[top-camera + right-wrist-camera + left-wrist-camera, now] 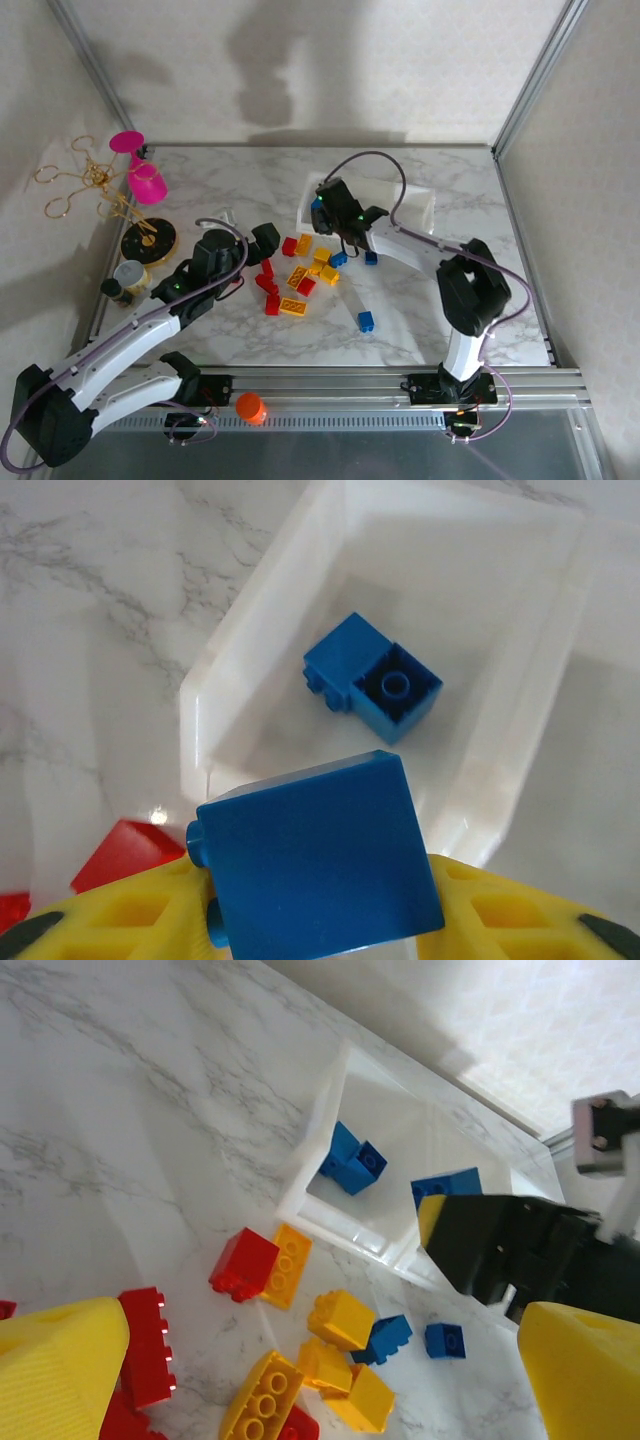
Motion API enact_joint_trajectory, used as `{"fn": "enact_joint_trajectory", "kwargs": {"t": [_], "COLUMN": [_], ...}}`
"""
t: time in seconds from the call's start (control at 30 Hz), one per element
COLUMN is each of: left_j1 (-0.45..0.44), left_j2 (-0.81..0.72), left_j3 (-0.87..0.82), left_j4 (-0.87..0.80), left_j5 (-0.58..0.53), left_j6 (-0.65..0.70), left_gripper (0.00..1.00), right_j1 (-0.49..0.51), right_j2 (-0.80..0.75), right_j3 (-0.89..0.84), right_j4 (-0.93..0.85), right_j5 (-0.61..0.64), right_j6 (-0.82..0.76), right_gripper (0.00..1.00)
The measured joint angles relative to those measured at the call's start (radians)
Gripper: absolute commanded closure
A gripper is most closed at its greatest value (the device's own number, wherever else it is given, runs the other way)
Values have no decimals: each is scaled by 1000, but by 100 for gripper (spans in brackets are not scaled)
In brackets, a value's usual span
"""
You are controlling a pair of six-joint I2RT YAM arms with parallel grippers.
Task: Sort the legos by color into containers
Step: Place the lego in the container.
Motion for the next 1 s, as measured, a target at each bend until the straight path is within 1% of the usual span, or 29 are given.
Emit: {"fn": "enact_joint_trajectory", "kwargs": {"t": [0.23,0.43,0.53,0.6,0.67,0.87,0.93,1.0], "left_j1": [50,60,63,63,63,64,64,64], "left_j2": [67,115,117,117,117,112,105,95], "left_j3": [24,34,39,42,47,56,59,62], "left_j4": [29,43,46,45,45,44,43,40], "left_j5": [25,60,70,70,71,80,87,97], "left_j6": [19,22,22,22,22,22,22,22], "left_gripper": [0,0,0,0,0,0,0,0], "right_j1": [-49,-93,-105,-105,-103,-103,-103,-101], "right_j2": [190,320,359,370,375,367,338,273], "right_j3": [194,349,389,404,423,443,417,361], "right_j4": [-6,-19,-21,-33,-48,-59,-59,-58], "right_j5": [0,-19,-23,-24,-26,-29,-42,-57], "right_j6": [-42,-67,-86,-94,-106,-124,-127,-126], "right_gripper": [52,50,46,42,40,37,35,34]}}
